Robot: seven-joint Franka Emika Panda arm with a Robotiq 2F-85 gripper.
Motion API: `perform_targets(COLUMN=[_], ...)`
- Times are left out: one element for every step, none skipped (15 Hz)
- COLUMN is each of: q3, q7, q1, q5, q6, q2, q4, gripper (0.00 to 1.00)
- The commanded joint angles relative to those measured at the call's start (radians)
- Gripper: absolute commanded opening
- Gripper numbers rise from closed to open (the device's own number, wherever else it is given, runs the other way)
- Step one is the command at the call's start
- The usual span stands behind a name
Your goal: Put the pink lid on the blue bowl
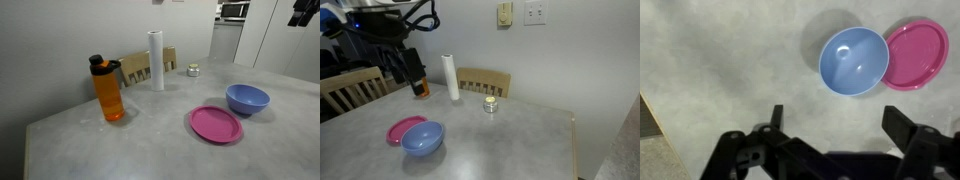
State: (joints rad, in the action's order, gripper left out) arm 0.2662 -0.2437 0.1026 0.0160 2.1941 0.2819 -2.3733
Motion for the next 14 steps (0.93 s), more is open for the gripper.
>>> perform_targets(q3=[-0.018, -0.018, -0.018, -0.018, -0.018, -0.018, -0.018, -0.018, -0.019, -0.019, -0.025, -0.028, -0.028, -0.027], q7=[-0.005, -0.005, -0.005, -0.005, -0.005, -0.005, -0.005, -0.005, -0.006, -0.013, -0.016, -0.027, -0.038, -0.058], q1=[0.019, 0.019, 0.019, 0.019, 0.019, 0.019, 0.019, 0.019, 0.019, 0.017, 0.02, 0.019, 0.013, 0.002], q5=[0.006, 0.006, 0.006, 0.006, 0.006, 0.006, 0.006, 0.006, 0.002, 0.0, -0.027, -0.039, -0.037, -0.019], q6=[-0.002, -0.002, -0.002, -0.002, -0.002, -0.002, -0.002, -0.002, -0.012, -0.008, 0.023, 0.056, 0.098, 0.141], q2=[-0.002, -0.002, -0.002, -0.002, -0.002, -0.002, -0.002, -0.002, -0.016, -0.026, -0.037, -0.044, -0.059, -0.078], q4=[0.002, 0.002, 0.002, 0.002, 0.002, 0.002, 0.002, 0.002, 0.017, 0.027, 0.034, 0.04, 0.053, 0.068], gripper=[1.0, 1.0, 1.0, 1.0, 1.0, 1.0, 1.0, 1.0, 1.0, 1.0, 1.0, 1.0, 1.0, 1.0])
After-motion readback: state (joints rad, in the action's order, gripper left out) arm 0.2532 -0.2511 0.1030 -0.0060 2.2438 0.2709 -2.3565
